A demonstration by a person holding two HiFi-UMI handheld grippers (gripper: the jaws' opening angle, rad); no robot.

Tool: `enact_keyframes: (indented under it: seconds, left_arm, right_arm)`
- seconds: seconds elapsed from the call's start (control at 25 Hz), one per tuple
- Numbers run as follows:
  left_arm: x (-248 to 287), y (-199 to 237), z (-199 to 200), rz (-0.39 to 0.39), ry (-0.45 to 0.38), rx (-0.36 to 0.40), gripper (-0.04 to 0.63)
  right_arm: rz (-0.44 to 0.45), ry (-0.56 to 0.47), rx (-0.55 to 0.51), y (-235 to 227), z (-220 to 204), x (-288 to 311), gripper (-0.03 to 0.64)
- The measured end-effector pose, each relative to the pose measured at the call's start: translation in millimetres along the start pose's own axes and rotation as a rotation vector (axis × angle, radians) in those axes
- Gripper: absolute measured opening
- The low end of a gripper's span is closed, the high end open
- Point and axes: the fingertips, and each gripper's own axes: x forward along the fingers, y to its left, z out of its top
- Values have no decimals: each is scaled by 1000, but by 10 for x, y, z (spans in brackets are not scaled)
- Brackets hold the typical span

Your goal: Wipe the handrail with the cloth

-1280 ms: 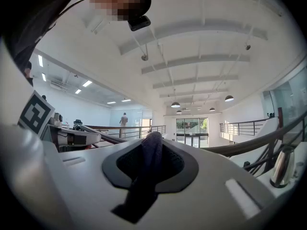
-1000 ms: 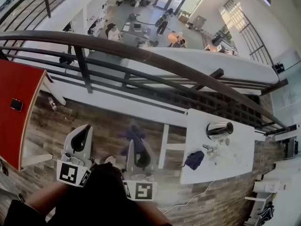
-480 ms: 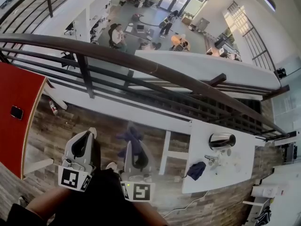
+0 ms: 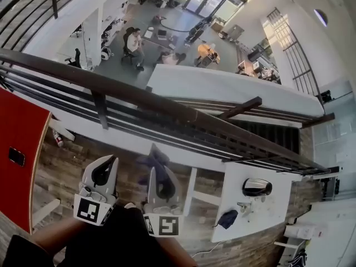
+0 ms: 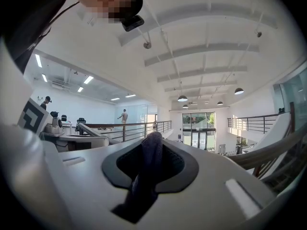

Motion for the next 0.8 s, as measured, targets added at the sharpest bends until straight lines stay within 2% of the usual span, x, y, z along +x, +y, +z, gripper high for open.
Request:
enact_keyframes:
  seconds: [0.2, 0.36, 0.64, 0.8]
  left_arm:
    - [222, 328, 137, 22, -30, -32, -2]
    - [283, 545, 161, 48, -24, -26, -2]
    - [201, 914, 201, 162, -34, -16, -2]
    - [199, 1041, 230, 232, -33, -13, -2]
  right_arm:
    - [48, -7, 17, 152, 55, 573, 63]
    - [94, -24, 32, 328, 99, 1007, 64]
    - [263, -65, 49, 643, 247, 1718, 63]
    - [308, -74, 14, 648, 241, 2092, 63]
